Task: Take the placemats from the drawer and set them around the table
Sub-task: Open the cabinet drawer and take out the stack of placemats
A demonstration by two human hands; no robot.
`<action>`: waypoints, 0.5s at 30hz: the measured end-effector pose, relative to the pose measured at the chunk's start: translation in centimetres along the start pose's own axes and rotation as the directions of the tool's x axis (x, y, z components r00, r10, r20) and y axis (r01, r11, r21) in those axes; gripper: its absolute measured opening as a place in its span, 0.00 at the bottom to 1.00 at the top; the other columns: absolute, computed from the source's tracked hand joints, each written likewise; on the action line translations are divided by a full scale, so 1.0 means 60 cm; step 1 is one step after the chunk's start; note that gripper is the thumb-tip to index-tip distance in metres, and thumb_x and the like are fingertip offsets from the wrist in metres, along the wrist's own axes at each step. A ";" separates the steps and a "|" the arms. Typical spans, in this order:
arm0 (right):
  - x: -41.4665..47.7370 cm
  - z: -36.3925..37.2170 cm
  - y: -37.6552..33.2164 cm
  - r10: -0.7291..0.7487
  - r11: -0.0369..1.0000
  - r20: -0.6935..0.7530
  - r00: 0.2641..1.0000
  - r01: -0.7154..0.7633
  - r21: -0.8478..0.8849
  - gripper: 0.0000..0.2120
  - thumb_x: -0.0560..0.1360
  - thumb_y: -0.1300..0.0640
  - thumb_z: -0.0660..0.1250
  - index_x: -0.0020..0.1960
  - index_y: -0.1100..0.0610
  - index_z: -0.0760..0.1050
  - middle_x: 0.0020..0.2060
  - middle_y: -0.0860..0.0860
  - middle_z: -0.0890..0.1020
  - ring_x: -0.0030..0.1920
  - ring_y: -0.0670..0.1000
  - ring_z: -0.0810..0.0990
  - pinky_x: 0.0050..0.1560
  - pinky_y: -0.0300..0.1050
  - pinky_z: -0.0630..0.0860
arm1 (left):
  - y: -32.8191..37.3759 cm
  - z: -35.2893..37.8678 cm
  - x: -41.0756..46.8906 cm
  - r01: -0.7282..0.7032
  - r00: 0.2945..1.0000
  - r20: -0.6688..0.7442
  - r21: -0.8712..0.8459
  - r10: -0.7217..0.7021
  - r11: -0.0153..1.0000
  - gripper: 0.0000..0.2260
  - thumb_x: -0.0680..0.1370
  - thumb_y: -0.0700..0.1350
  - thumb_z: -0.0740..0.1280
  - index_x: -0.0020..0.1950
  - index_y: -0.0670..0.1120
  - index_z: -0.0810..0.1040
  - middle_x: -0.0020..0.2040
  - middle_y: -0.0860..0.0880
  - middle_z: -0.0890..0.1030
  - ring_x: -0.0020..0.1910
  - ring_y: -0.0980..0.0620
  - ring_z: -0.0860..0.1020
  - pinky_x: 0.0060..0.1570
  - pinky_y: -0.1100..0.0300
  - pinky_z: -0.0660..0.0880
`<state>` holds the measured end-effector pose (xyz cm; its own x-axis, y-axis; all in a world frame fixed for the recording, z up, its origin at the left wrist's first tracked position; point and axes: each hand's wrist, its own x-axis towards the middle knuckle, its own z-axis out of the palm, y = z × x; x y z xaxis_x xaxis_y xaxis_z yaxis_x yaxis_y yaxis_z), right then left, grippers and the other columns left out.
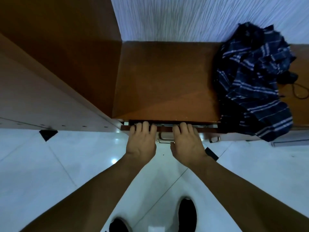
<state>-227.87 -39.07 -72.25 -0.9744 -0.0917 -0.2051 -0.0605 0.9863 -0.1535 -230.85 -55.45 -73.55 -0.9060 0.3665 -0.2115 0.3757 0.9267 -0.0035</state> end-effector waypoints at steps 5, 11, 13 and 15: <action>-0.024 0.011 -0.005 0.022 1.000 -0.005 1.000 -0.022 -0.003 0.18 0.66 0.52 0.72 0.53 0.56 0.72 0.48 0.56 0.75 0.48 0.59 0.75 0.51 0.55 0.73 | 0.015 0.004 -0.032 0.021 1.000 0.023 -0.009 -0.021 1.000 0.21 0.68 0.48 0.72 0.59 0.46 0.71 0.55 0.41 0.77 0.55 0.41 0.74 0.60 0.45 0.71; -0.120 0.034 -0.027 0.034 0.997 0.084 0.996 -0.039 0.069 0.17 0.67 0.47 0.69 0.51 0.55 0.73 0.46 0.55 0.77 0.47 0.58 0.75 0.48 0.54 0.74 | 0.026 0.006 -0.137 -0.011 0.994 0.112 -0.049 0.016 0.999 0.15 0.66 0.43 0.72 0.51 0.45 0.76 0.50 0.41 0.80 0.51 0.40 0.77 0.57 0.42 0.74; -0.162 0.045 -0.035 0.017 0.994 0.140 0.990 -0.032 0.101 0.16 0.67 0.48 0.69 0.50 0.55 0.75 0.45 0.55 0.78 0.46 0.58 0.77 0.46 0.54 0.76 | 0.031 0.013 -0.180 -0.043 0.994 0.103 -0.035 0.047 0.998 0.12 0.65 0.41 0.73 0.47 0.45 0.77 0.45 0.42 0.80 0.45 0.40 0.78 0.53 0.42 0.76; -0.197 0.055 -0.040 -0.008 0.994 0.192 0.981 -0.014 0.109 0.15 0.67 0.48 0.70 0.49 0.56 0.76 0.44 0.55 0.80 0.45 0.59 0.79 0.44 0.54 0.79 | 0.032 0.023 -0.217 -0.091 0.991 0.093 -0.034 0.094 0.995 0.10 0.66 0.40 0.73 0.45 0.45 0.78 0.42 0.42 0.80 0.41 0.41 0.78 0.48 0.44 0.78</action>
<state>-215.49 -40.82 -72.64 -0.9143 -0.1239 -0.3856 -0.0232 0.9665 -0.2555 -218.10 -58.57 -72.15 -0.8446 0.4430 -0.3007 0.4501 0.8916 0.0494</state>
